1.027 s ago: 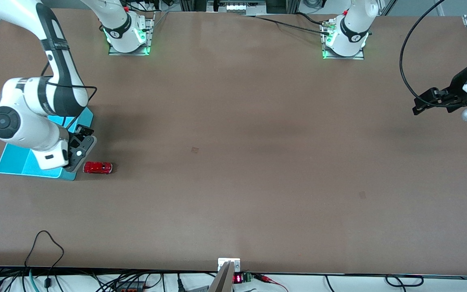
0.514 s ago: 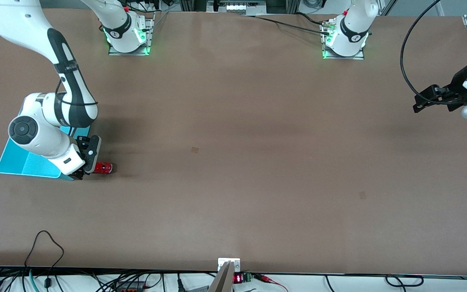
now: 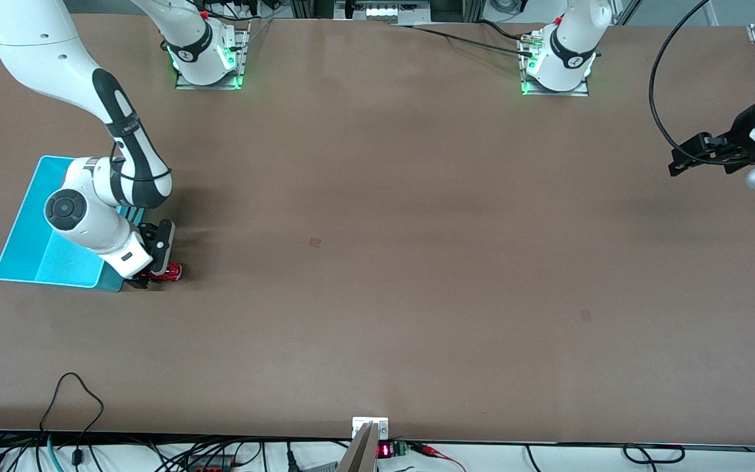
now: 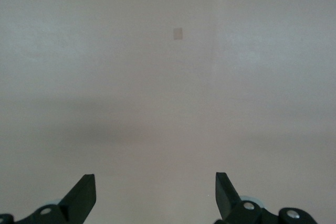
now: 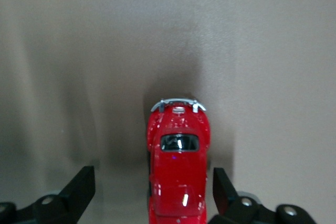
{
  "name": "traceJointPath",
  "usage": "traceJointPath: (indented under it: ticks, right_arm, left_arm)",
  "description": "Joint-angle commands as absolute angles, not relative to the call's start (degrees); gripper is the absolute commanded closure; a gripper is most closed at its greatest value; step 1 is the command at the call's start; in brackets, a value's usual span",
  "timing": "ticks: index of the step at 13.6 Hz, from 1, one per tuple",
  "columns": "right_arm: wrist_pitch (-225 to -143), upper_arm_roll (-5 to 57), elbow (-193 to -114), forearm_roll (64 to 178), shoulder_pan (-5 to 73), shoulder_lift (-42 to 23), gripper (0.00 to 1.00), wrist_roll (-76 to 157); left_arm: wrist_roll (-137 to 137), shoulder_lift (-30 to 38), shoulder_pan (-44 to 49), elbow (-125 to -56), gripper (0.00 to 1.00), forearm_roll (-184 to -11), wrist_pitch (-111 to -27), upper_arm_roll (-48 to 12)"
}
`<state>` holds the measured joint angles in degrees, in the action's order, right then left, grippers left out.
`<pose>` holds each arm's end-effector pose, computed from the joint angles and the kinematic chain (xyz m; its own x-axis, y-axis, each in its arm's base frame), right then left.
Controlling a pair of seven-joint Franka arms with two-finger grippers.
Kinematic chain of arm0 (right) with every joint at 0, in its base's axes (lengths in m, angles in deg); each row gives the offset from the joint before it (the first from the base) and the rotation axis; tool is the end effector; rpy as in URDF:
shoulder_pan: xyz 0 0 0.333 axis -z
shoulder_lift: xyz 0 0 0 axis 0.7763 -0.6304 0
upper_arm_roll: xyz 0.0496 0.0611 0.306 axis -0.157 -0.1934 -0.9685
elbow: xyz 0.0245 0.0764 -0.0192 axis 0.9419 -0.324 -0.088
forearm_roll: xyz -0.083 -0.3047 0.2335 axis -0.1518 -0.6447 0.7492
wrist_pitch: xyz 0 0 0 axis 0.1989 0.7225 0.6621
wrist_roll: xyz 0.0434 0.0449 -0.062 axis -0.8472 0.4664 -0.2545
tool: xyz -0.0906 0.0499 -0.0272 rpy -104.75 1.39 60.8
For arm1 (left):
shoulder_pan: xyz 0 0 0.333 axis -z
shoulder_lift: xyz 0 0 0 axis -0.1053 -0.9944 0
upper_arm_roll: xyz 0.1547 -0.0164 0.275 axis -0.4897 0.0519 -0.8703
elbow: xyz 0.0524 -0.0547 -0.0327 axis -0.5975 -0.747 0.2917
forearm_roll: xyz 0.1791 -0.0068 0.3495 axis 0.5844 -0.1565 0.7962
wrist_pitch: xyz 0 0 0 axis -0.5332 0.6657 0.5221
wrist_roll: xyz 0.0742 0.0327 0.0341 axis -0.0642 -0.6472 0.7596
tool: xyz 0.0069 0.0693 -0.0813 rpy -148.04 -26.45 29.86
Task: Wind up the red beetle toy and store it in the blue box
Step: 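Lower the right gripper and close it on the red car, then lift the car with the right gripper over the cyan box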
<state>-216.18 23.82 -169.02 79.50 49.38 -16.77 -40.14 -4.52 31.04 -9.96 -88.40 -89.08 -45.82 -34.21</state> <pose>0.6114 -0.0149 0.1877 0.0341 0.9970 -0.0697 0.9988 -0.0315 0.0377 0.5482 0.0160 0.5827 0.9969 0.0689 -0.0377 0.0693 -0.9976 0.0079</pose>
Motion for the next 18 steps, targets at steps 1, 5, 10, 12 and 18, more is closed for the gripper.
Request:
traceJointPath:
  ticks: [1,5,10,12,18]
  right_arm:
    - [-216.8,23.4,-169.6,79.1,50.0,-16.0,0.55,-41.6]
    - [-216.5,23.4,-168.8,79.8,49.5,-14.8,1.0,-40.6]
    - [-206.6,23.4,-167.5,80.9,44.1,-6.1,1.0,-18.6]
    - [-203.5,23.5,-167.3,80.9,44.0,-2.1,1.0,-8.3]
    - [-186.2,30.3,-167.5,81.7,45.9,5.1,1.0,23.3]
  left_arm:
    - [-5.0,30.8,-10.0,-87.4,0.0,-89.7,-44.9,-34.5]
    - [-5.0,30.7,-10.0,-87.4,0.0,-89.7,-45.0,-34.5]
    - [-5.0,30.8,-10.0,-87.4,0.0,-89.6,-45.2,-34.5]
    - [-5.0,30.8,-10.0,-87.4,0.0,-89.6,-45.2,-34.5]
    - [-5.0,30.8,-10.0,-87.4,0.0,-89.6,-45.2,-34.6]
